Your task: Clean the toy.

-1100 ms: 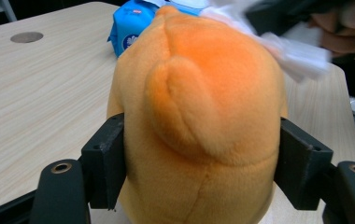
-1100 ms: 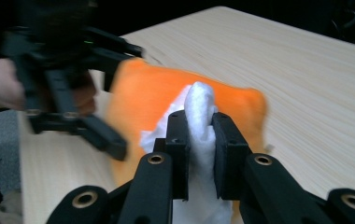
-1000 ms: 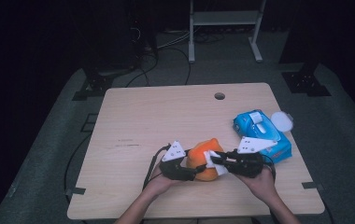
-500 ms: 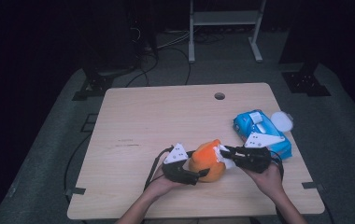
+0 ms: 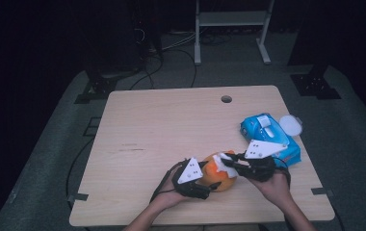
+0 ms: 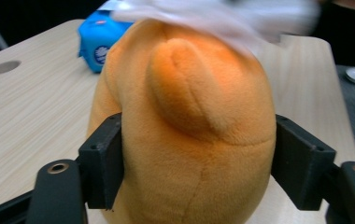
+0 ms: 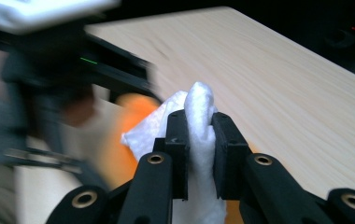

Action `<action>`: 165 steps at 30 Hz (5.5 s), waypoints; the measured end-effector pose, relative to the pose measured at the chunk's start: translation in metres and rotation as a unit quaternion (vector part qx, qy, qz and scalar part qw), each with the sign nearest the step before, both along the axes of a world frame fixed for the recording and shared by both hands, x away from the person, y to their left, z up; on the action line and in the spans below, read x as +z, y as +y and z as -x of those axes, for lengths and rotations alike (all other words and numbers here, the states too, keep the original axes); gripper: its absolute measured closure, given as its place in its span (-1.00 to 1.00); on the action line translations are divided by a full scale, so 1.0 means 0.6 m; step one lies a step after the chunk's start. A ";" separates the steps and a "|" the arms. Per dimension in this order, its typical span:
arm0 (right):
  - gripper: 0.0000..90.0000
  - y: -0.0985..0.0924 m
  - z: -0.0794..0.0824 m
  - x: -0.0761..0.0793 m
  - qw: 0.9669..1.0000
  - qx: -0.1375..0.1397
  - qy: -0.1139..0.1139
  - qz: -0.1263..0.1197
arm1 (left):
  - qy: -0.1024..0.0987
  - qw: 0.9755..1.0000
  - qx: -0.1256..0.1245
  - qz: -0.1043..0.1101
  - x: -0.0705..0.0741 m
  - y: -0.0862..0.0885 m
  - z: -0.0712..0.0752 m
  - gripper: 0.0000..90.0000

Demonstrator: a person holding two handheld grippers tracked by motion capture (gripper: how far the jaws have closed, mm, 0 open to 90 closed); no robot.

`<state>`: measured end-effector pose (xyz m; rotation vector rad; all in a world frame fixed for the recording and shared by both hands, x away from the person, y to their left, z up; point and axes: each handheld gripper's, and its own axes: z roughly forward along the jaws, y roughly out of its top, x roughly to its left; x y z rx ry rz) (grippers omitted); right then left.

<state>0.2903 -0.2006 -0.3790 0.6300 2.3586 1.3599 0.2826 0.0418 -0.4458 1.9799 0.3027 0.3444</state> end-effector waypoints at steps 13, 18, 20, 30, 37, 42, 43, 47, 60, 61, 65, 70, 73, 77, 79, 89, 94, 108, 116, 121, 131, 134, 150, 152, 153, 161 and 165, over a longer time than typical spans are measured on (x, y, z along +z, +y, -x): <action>0.72 0.018 0.009 0.001 0.998 0.048 0.029 0.003 | -0.057 0.997 -0.031 -0.040 -0.002 -0.021 0.024 -0.43; 0.73 -0.026 -0.015 -0.011 0.998 0.008 0.056 -0.015 | -0.035 0.999 -0.009 -0.010 0.001 -0.026 0.016 -0.61; 0.72 -0.026 -0.013 -0.010 0.998 0.011 0.059 -0.016 | -0.028 1.000 -0.002 -0.011 -0.002 -0.028 0.015 -0.65; 0.72 -0.006 -0.009 -0.008 0.997 0.037 0.065 0.003 | -0.070 0.996 -0.032 -0.053 -0.005 -0.035 0.037 -0.37; 0.73 -0.066 -0.036 -0.026 0.996 -0.025 0.083 0.000 | -0.075 0.995 -0.037 -0.057 -0.007 -0.033 0.035 -0.36; 0.73 -0.071 -0.037 -0.024 0.996 -0.020 0.091 -0.012 | -0.064 0.996 -0.033 -0.053 -0.004 -0.028 0.030 -0.35; 0.73 -0.073 -0.039 -0.025 0.995 -0.019 0.094 -0.016 | -0.058 0.997 -0.032 -0.047 -0.004 -0.026 0.027 -0.35; 0.73 -0.099 -0.054 -0.039 0.990 -0.021 0.132 -0.050 | -0.033 0.999 -0.028 -0.027 -0.006 -0.013 0.016 -0.35; 0.73 -0.109 -0.058 -0.039 0.987 -0.024 0.138 -0.077 | 0.002 1.000 -0.016 -0.001 -0.005 0.007 -0.003 -0.33; 0.73 -0.113 -0.058 -0.040 0.987 -0.028 0.138 -0.078 | 0.008 1.000 -0.012 0.003 -0.004 0.008 -0.006 -0.32; 0.73 -0.099 -0.047 -0.020 0.989 -0.012 0.116 -0.090 | 0.015 1.000 -0.006 0.012 -0.005 0.005 -0.010 -0.31; 0.73 -0.040 -0.024 -0.002 0.990 0.044 0.103 -0.086 | 0.019 1.000 0.000 0.011 -0.003 0.000 -0.010 -0.32; 0.73 -0.008 -0.008 0.004 0.987 0.086 0.098 -0.090 | 0.035 0.999 0.010 0.021 -0.004 0.004 -0.013 -0.32; 0.73 0.012 0.002 0.008 0.986 0.107 0.092 -0.087 | 0.054 0.998 0.019 0.033 -0.003 0.008 -0.020 -0.32; 0.73 0.012 0.000 0.005 0.990 0.093 0.083 -0.072 | 0.055 0.998 0.020 0.034 -0.003 0.009 -0.020 -0.32; 0.73 -0.041 -0.022 -0.014 0.998 0.004 0.059 -0.036 | 0.062 0.997 0.027 0.037 -0.002 0.010 -0.022 -0.30; 0.73 -0.018 -0.009 -0.004 0.995 0.041 0.062 -0.059 | 0.055 0.998 0.031 0.029 0.003 0.012 -0.021 -0.24; 0.69 -0.102 -0.045 -0.062 0.992 -0.030 0.126 0.001 | 0.006 0.994 0.106 0.012 0.046 0.076 -0.039 -0.13; 0.44 -0.128 -0.048 -0.095 0.985 -0.035 0.169 0.018 | -0.026 0.992 0.117 -0.029 0.040 0.066 -0.036 -0.14; 0.25 -0.117 -0.045 -0.085 0.987 -0.024 0.159 0.015 | -0.035 0.994 0.080 -0.061 0.037 0.043 -0.021 -0.31; 0.08 -0.072 -0.028 -0.057 0.991 0.015 0.127 -0.039 | -0.002 0.997 0.001 -0.077 0.047 0.027 -0.005 -0.31; 0.06 -0.058 -0.024 -0.051 0.992 0.022 0.117 -0.048 | 0.005 0.997 -0.015 -0.080 0.048 0.024 -0.002 -0.31; -0.02 -0.010 -0.020 -0.068 0.991 0.045 0.121 -0.023 | 0.070 0.992 -0.080 -0.067 0.060 0.035 -0.007 -0.28; -0.02 -0.009 -0.020 -0.070 0.991 0.046 0.120 -0.020 | 0.074 0.992 -0.083 -0.055 0.065 0.041 -0.009 -0.28; -0.02 -0.009 -0.020 -0.071 0.992 0.047 0.118 -0.019 | 0.071 0.993 -0.081 -0.047 0.069 0.043 -0.010 -0.28; -0.02 -0.003 -0.013 -0.078 0.992 0.068 0.110 0.001 | 0.032 0.999 -0.021 -0.025 0.073 0.045 -0.019 -0.55; -0.02 -0.003 -0.010 -0.081 0.991 0.080 0.105 0.005 | 0.022 0.999 -0.006 -0.034 0.064 0.039 -0.024 -0.61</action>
